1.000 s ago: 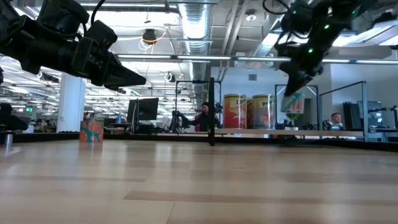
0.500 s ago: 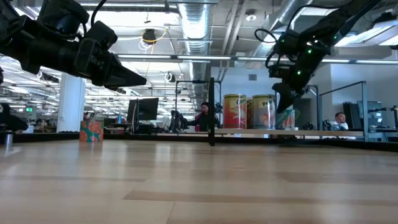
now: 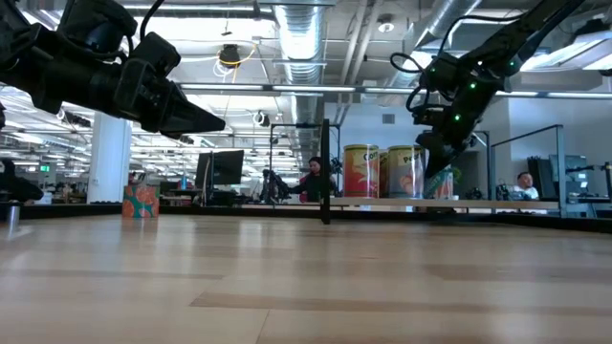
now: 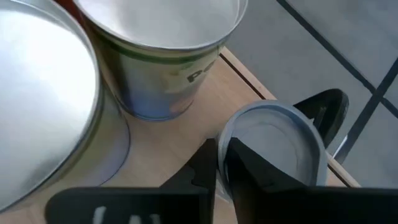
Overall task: Pick and place cans onto a shelf
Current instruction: Put the canned carrot on the shelf, then put the small canned corn on the shelf
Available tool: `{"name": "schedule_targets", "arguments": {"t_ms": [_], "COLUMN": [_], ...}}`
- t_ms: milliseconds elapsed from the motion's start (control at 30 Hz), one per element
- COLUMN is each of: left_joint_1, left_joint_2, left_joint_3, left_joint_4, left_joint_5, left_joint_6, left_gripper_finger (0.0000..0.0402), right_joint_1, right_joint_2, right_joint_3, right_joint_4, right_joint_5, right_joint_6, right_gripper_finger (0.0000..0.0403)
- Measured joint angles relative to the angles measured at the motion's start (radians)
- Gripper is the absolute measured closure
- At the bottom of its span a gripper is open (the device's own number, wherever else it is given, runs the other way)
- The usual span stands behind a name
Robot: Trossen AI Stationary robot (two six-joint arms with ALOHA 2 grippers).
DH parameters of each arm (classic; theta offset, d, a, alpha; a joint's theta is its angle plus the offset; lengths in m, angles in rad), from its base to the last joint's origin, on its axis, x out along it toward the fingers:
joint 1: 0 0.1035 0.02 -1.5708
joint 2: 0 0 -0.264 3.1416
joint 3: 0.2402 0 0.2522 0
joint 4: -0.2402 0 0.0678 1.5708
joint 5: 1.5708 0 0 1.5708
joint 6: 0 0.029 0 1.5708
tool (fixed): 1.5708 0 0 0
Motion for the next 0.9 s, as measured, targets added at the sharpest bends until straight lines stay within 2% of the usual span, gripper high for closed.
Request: {"name": "schedule_targets", "arguments": {"t_ms": [300, 567, 733, 900], "left_joint_1": [0.0, 0.0, 0.0, -0.022], "left_joint_2": [0.0, 0.0, 0.0, 0.0], "left_joint_3": [0.0, 0.0, 0.0, 0.0], "left_joint_4": [0.0, 0.0, -0.003, -0.003], "left_joint_5": [0.0, 0.0, 0.012, 0.032], "left_joint_6": [0.001, 0.003, 0.005, 0.007], "left_gripper_finger": [0.0401, 0.0401, 0.0401, 0.0401], "right_joint_1": [0.0, 0.013, 0.069, 0.164], "right_joint_2": [-0.01, -0.15, -0.278, -0.414], "right_joint_3": [0.0, 0.057, 0.064, -0.07], "right_joint_4": [0.012, -0.11, -0.275, -0.148], "right_joint_5": [0.028, 0.054, 0.056, 0.021], "right_joint_6": [0.015, 0.023, 0.066, 0.075], "right_gripper_finger": [0.0295, 0.0261, 0.029, 0.0365]}}
